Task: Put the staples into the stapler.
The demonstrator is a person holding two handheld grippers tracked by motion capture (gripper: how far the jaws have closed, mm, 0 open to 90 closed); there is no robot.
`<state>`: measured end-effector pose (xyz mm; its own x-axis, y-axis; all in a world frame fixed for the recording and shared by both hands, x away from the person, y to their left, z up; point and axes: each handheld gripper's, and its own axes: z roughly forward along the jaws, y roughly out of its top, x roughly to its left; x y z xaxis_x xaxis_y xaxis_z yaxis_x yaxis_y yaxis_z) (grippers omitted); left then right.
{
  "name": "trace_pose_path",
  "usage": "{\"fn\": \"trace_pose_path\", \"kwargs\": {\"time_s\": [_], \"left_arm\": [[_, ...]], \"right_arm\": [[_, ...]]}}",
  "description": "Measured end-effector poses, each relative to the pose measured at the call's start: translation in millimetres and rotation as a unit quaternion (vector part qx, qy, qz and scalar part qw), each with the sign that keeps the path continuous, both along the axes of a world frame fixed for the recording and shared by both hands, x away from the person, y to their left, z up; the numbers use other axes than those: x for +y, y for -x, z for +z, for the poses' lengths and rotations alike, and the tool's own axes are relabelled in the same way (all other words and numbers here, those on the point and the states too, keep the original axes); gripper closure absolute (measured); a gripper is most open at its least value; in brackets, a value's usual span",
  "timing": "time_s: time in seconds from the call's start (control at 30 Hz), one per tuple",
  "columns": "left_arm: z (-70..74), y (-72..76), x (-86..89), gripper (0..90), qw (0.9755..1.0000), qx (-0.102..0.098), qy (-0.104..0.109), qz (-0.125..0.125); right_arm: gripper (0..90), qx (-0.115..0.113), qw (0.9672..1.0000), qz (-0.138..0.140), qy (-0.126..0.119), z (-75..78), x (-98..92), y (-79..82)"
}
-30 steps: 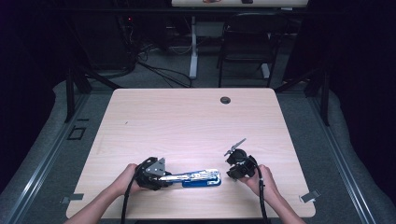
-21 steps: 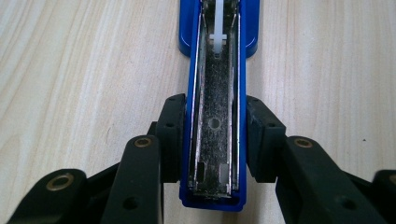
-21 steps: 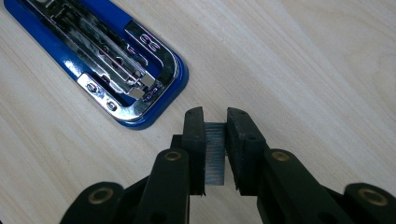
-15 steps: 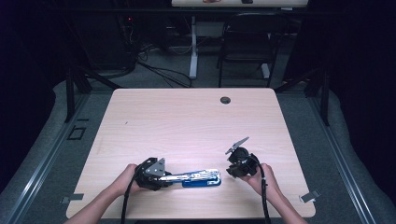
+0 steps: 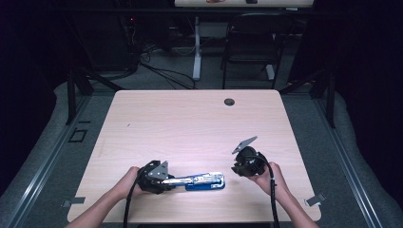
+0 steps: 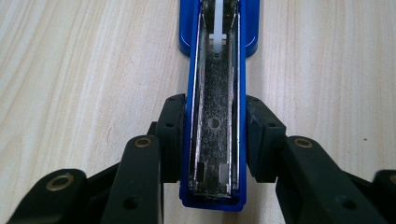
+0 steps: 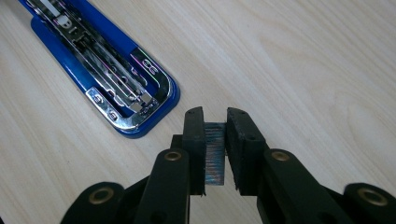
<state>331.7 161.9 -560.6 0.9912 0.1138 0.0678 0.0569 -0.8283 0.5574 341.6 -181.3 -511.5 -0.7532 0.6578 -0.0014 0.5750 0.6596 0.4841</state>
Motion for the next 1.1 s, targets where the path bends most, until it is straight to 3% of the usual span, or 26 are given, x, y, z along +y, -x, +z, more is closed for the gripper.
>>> {"fn": "trace_pose_path", "kwargs": {"time_s": [0.63, 0.97, 1.07, 1.1], "left_arm": [[-0.4, -0.4, 0.3, 63.3, 1.0, 0.002, 0.001, 0.001], [-0.4, -0.4, 0.5, 63.3, 1.0, 0.002, 0.001, 0.0], [-0.6, -0.3, 0.7, 63.4, 1.0, 0.001, 0.003, -0.001], [-0.5, -0.3, 0.6, 63.4, 1.0, 0.0, 0.002, -0.001]], "right_arm": [[78.5, -0.026, 0.9975, 0.062, -0.022, 12.3, 10.3, -11.0], [78.5, -0.036, 0.9944, 0.096, -0.028, 17.5, 20.2, -20.3], [78.5, -0.038, 0.9918, 0.116, -0.039, 17.5, 24.0, -21.3], [78.5, -0.035, 0.9913, 0.123, -0.032, 18.4, 24.8, -21.3]]}}
